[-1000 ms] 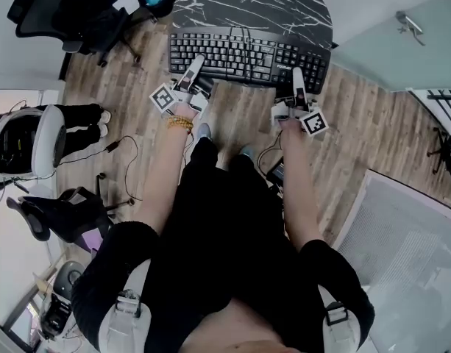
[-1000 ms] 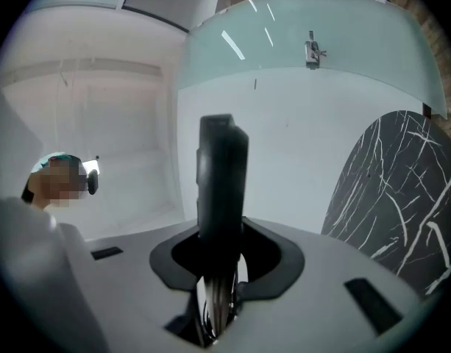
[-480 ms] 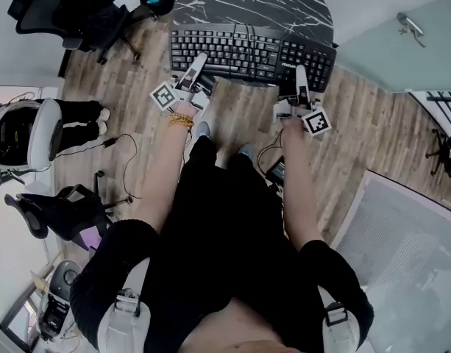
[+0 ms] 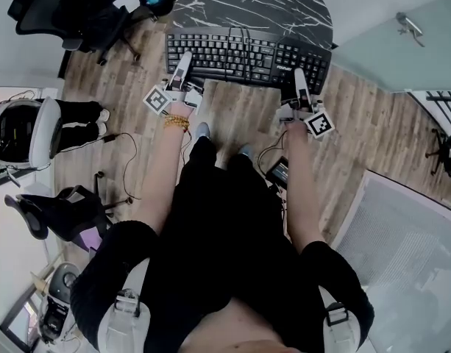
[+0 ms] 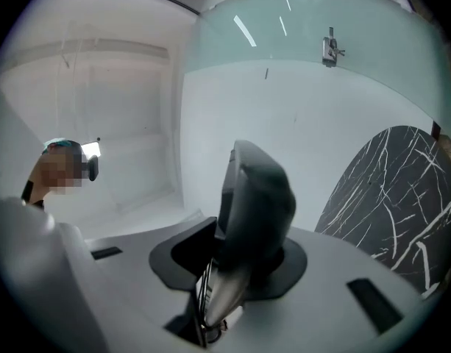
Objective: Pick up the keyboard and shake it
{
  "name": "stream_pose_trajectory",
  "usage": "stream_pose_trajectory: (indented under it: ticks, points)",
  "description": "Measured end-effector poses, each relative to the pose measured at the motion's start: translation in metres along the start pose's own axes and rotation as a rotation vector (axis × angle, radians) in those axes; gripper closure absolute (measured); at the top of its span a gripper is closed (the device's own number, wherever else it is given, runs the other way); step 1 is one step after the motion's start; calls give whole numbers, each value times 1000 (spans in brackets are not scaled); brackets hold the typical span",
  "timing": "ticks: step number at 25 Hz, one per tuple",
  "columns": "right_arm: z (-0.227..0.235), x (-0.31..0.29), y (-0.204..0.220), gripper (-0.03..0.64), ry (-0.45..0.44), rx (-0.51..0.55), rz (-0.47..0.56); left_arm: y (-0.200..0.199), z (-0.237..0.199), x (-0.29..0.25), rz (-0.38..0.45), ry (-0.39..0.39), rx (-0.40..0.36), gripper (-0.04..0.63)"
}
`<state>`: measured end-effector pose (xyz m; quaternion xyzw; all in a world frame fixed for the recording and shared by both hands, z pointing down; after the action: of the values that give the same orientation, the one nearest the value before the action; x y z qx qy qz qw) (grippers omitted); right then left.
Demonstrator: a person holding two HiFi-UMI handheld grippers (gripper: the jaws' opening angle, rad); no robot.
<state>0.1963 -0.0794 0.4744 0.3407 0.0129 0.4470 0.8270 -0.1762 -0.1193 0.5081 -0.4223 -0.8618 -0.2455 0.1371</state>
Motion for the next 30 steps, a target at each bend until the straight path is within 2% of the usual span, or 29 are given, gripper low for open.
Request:
stream_pose_trajectory:
  ticks: [3,7,12,16,18,20,23,26,28,30]
  points:
    - [2,3,-6,506,3,5,-14,0,6,2,-76,8,-31,489]
    - [7,4,-8,505,8,-23,-72,-7,10,5,-118,-23,-87,483]
    - [12,9,-12,476,33,-14,-132,-9,7,14,-178,-86,-74,482]
    - [19,19,-17,483,37,2,-205,-17,12,16,-222,-62,-78,495]
    - [18,22,-19,506,20,22,-238,-20,15,13,-283,-50,-103,494]
    - [19,23,-23,509,14,26,-250,-21,16,10,-371,-75,-148,485]
    - [26,25,-26,512,26,-27,-258,-17,13,10,-483,-120,-215,456]
    - [32,25,-21,518,43,-100,-297,-19,10,13,-469,-148,-225,460]
    - [34,24,-17,516,66,-102,-343,-21,4,16,-465,-184,-210,462]
    - [37,25,-16,511,81,-76,-375,-20,1,19,-498,-201,-205,464]
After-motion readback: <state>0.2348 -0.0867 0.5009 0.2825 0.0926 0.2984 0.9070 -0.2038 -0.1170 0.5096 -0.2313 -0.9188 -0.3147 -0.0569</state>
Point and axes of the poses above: the fingertips, and each gripper's own axes: x backward along the fingers, z to its right, y out of its underside, the point moved 6 cm from there along x, backward along the fingers, and after that the axes turned 11 degrees about -z, right-handed, at the moved point
